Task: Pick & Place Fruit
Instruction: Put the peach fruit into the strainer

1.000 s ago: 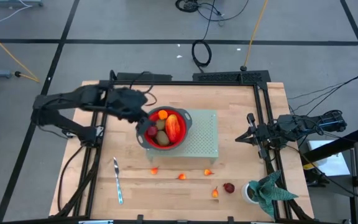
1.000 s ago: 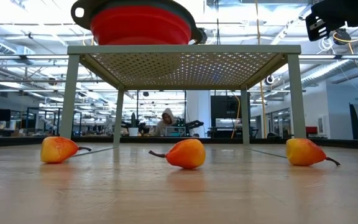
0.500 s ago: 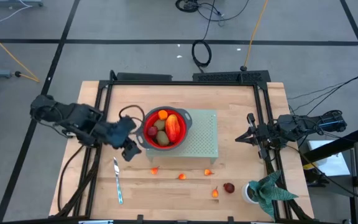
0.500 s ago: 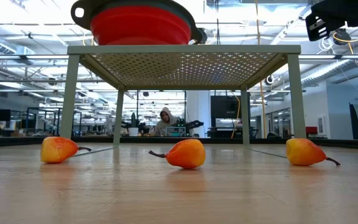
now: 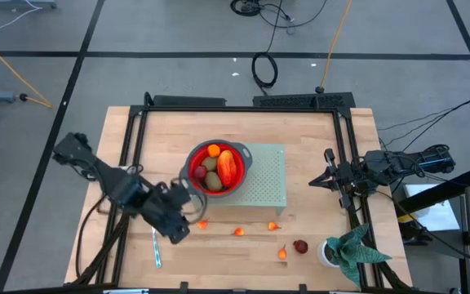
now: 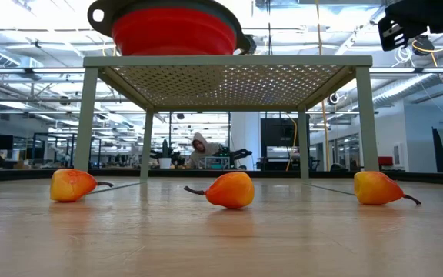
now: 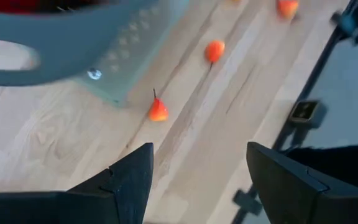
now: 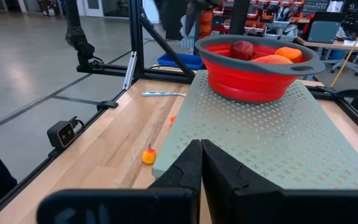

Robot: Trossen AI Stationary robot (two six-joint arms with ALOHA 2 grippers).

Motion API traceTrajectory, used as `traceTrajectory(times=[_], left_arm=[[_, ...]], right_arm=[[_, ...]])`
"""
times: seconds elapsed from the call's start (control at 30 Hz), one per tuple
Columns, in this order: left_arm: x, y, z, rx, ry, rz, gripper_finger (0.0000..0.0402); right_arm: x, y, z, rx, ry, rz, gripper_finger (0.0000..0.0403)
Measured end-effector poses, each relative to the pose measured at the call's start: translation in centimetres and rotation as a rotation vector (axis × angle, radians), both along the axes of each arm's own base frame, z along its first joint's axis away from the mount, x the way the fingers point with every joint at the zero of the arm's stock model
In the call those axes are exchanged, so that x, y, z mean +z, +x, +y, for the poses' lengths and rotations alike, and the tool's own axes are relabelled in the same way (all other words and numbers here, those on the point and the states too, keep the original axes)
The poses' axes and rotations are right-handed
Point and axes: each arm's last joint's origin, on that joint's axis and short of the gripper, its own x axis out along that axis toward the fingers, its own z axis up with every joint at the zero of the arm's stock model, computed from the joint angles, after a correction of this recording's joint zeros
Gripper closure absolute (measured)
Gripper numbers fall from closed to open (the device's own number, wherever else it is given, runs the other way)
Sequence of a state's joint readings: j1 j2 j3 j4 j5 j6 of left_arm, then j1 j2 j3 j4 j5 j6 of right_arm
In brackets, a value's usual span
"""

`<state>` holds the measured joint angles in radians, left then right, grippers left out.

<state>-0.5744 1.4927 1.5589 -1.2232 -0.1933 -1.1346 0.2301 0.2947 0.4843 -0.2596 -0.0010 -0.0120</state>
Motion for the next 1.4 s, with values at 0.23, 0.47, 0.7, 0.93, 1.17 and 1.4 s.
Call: traceTrajectory(times=[0.23, 0.47, 0.7, 0.93, 1.17, 1.4], left_arm=[[-3.4, 1.4, -3.2, -0.067, 0.072, 0.100, 0.0144], [-5.9, 1.8, -5.4, -0.021, 0.076, 0.178, 0.0144], [-6.1, 1.4, -6.5, 0.111, 0.072, 0.122, 0.0144], [-7.9, 2.7, -8.2, 0.134, 0.176, -0.019, 0.0144], [-12.4, 4.3, -9.6, 0.191, 0.240, 0.049, 0.0144], [-15.8, 5.1, -10.2, 0.213, 0.307, 0.110, 0.0144]], right_arm=[[0.0, 0.0, 0.0, 0.000, 0.000, 0.000, 0.0399], [0.0, 0.0, 0.0, 0.000, 0.000, 0.001, 0.0399], [0.0, 0.0, 0.0, 0.000, 0.000, 0.001, 0.0399], [0.0, 0.0, 0.0, 0.000, -0.001, 0.003, 0.0399], [-0.1, 0.0, 0.0, 0.000, -0.002, 0.008, 0.0399], [-0.1, 0.0, 0.0, 0.001, -0.007, 0.006, 0.0399]])
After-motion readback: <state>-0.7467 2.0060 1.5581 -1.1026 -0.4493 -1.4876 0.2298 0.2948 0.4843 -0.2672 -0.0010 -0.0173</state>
